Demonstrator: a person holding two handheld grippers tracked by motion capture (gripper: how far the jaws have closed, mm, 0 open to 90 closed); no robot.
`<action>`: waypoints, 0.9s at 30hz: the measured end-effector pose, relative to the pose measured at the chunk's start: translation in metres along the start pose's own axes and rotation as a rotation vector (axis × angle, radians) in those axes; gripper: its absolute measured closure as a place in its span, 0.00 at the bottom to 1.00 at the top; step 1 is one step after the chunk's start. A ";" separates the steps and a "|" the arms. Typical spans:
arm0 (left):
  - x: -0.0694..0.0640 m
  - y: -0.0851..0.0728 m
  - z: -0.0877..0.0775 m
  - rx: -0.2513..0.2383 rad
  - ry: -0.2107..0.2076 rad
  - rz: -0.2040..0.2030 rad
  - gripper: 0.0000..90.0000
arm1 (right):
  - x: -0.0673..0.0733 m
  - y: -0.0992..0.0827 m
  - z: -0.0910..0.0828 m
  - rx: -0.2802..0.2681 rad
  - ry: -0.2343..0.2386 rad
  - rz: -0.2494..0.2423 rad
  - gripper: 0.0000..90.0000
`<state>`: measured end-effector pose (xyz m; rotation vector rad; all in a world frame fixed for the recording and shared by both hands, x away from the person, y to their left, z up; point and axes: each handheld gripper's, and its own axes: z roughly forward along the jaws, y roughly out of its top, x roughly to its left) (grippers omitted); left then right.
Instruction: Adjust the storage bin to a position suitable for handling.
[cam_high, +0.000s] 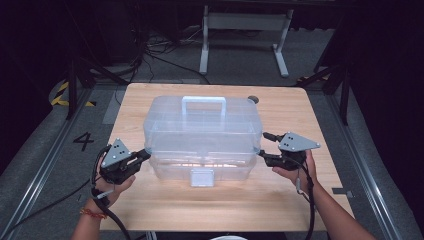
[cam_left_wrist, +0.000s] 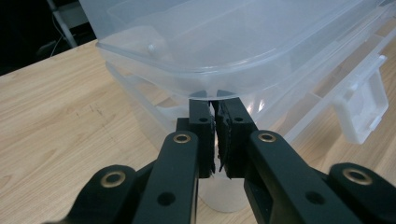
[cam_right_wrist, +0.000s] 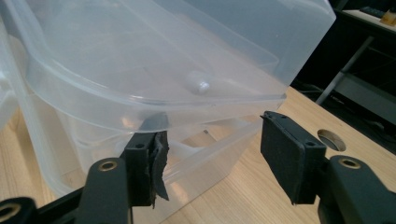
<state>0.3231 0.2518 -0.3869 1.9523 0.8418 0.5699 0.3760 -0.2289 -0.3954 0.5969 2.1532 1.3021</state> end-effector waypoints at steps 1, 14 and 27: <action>0.000 0.000 -0.001 -0.002 0.001 -0.003 0.94 | -0.001 0.000 0.000 -0.007 0.002 0.006 0.47; 0.001 -0.008 0.002 0.037 0.002 0.007 0.92 | 0.001 0.010 -0.004 -0.067 -0.033 -0.021 0.55; 0.002 -0.013 0.003 0.035 0.002 -0.001 0.88 | 0.001 0.026 -0.006 -0.142 -0.083 -0.008 0.70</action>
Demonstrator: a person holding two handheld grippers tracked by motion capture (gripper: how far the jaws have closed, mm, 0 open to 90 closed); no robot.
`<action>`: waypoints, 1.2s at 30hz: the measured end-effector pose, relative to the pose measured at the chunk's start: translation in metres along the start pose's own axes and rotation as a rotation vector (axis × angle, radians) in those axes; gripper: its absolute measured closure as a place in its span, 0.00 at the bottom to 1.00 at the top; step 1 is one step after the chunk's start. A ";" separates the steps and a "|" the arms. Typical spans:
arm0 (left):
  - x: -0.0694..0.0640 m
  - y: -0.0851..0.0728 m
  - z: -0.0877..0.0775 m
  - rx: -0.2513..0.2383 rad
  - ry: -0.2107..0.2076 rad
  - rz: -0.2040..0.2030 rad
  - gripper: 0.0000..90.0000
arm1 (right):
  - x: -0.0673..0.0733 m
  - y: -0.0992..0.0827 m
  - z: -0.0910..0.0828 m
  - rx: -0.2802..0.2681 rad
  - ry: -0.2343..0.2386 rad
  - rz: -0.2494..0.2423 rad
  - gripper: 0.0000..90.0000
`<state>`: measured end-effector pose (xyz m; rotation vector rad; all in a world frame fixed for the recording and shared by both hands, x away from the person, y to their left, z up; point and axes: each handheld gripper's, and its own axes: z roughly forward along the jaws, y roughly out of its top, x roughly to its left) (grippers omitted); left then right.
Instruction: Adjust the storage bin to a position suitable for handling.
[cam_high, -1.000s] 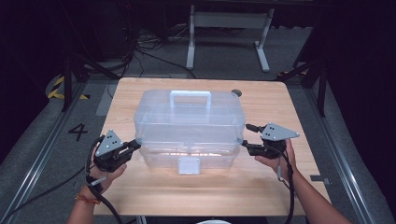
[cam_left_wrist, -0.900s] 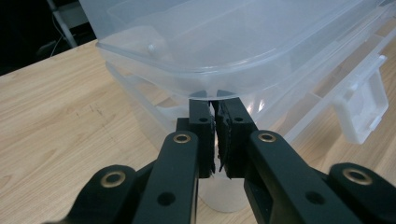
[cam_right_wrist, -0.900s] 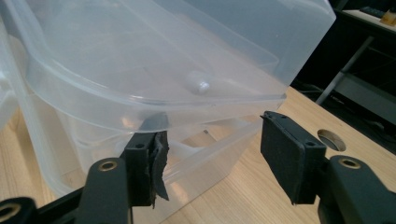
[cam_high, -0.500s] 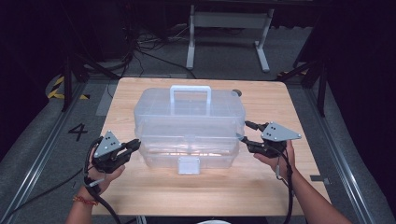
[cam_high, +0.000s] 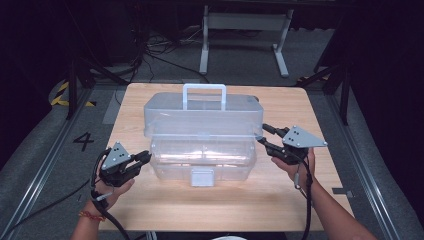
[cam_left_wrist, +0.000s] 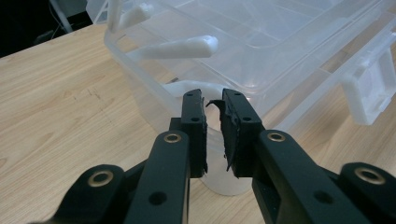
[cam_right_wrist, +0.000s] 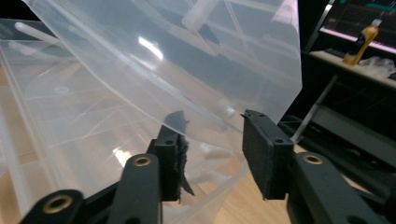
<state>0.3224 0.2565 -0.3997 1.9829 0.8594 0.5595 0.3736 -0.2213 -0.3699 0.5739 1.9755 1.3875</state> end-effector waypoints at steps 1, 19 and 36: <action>0.000 0.000 0.000 0.000 -0.001 -0.005 0.88 | 0.001 0.001 0.001 -0.007 -0.008 -0.006 0.72; -0.001 0.000 0.001 0.005 -0.012 0.000 0.84 | -0.001 0.016 0.010 -0.072 -0.131 0.024 0.80; 0.001 -0.001 0.002 -0.002 -0.023 -0.004 0.84 | -0.011 0.034 0.028 -0.106 -0.254 0.049 0.86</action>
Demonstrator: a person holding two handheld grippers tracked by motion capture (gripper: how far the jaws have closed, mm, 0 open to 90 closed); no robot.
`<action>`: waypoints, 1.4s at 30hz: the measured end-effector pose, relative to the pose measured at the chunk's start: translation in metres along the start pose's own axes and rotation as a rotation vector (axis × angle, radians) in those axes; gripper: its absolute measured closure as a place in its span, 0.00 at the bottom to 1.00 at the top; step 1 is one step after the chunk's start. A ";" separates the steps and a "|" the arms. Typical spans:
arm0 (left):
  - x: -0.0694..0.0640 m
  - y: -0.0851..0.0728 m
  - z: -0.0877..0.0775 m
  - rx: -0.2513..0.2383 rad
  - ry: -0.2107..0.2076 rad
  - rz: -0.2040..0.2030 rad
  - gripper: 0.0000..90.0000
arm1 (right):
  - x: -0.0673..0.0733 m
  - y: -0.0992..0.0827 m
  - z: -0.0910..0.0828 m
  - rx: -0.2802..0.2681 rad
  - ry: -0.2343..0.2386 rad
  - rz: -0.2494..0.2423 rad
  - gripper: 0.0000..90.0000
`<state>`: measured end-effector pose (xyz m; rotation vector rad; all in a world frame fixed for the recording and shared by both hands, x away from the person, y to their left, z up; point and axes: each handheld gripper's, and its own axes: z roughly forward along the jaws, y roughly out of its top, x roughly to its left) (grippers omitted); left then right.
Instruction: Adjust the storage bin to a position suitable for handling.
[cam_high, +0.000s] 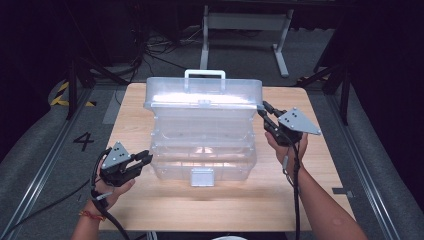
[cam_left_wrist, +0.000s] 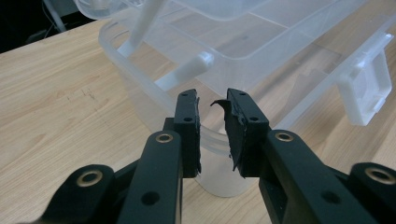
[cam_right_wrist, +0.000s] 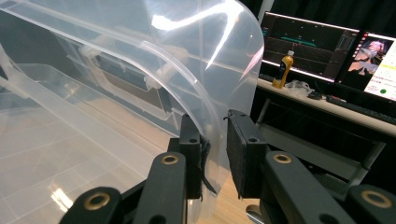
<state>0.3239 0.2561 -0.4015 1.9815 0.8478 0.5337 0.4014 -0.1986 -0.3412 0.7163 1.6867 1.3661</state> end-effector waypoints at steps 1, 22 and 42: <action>0.000 0.000 0.000 -0.002 -0.002 -0.002 0.84 | 0.000 0.001 0.002 -0.001 -0.008 -0.002 0.86; 0.007 -0.015 -0.018 0.029 0.049 -0.002 0.71 | -0.013 0.014 0.021 0.020 -0.029 0.022 0.90; 0.013 -0.057 0.004 0.234 0.064 -0.053 0.51 | -0.027 0.028 0.046 0.083 -0.053 0.061 0.93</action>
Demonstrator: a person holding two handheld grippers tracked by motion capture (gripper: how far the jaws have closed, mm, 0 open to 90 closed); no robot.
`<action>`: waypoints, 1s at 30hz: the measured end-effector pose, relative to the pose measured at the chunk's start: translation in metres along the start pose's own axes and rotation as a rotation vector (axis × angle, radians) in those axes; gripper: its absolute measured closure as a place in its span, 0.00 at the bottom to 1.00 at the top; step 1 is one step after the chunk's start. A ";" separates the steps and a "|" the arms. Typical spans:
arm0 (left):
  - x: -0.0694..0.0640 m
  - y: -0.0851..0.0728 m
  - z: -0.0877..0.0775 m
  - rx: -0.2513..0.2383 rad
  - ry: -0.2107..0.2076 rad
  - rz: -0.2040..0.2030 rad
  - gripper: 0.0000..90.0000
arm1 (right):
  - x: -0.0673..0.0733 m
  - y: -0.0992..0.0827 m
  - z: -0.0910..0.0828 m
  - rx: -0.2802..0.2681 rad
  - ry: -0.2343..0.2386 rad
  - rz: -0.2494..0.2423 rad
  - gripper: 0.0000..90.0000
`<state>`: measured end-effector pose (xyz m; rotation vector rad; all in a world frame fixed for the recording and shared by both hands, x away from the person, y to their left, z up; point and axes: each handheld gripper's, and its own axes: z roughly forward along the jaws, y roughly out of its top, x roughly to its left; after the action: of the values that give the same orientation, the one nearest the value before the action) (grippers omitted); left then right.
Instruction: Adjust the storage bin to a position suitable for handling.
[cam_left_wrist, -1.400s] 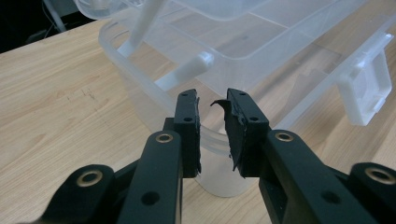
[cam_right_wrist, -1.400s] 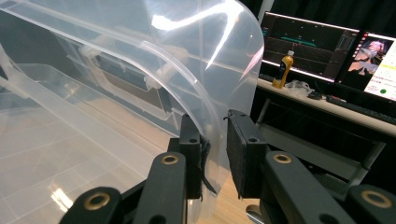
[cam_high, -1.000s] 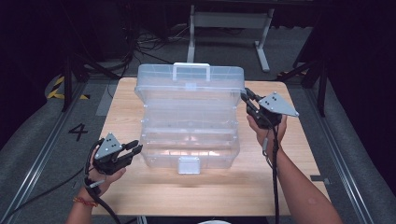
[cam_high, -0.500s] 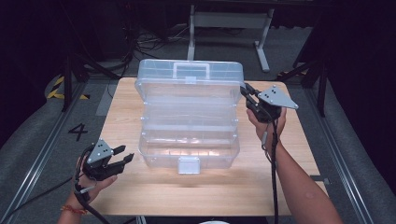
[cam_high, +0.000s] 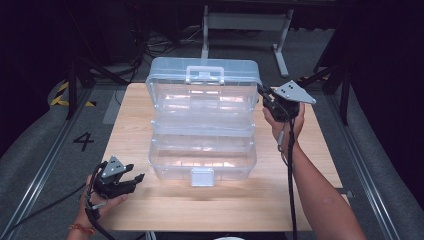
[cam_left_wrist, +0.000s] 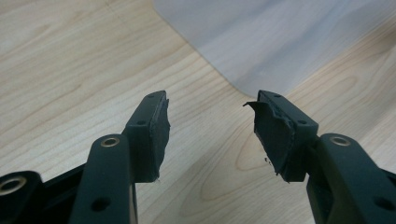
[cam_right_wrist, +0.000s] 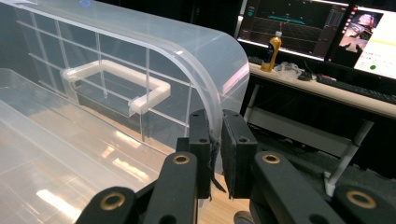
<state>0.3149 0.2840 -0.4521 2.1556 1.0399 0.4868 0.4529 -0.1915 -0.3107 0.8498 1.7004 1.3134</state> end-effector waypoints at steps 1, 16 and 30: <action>-0.001 -0.001 0.001 0.003 0.001 -0.008 0.51 | 0.000 0.001 0.002 0.003 -0.008 0.002 0.93; 0.001 -0.006 0.013 0.018 -0.039 -0.017 0.43 | -0.009 0.007 0.021 0.035 -0.007 0.039 0.94; 0.002 -0.018 0.019 0.053 -0.043 -0.054 0.26 | -0.021 0.011 0.035 0.072 0.036 0.039 0.93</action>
<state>0.3178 0.2853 -0.4783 2.1685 1.0948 0.3899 0.4939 -0.1923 -0.3001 0.9097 1.7769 1.3068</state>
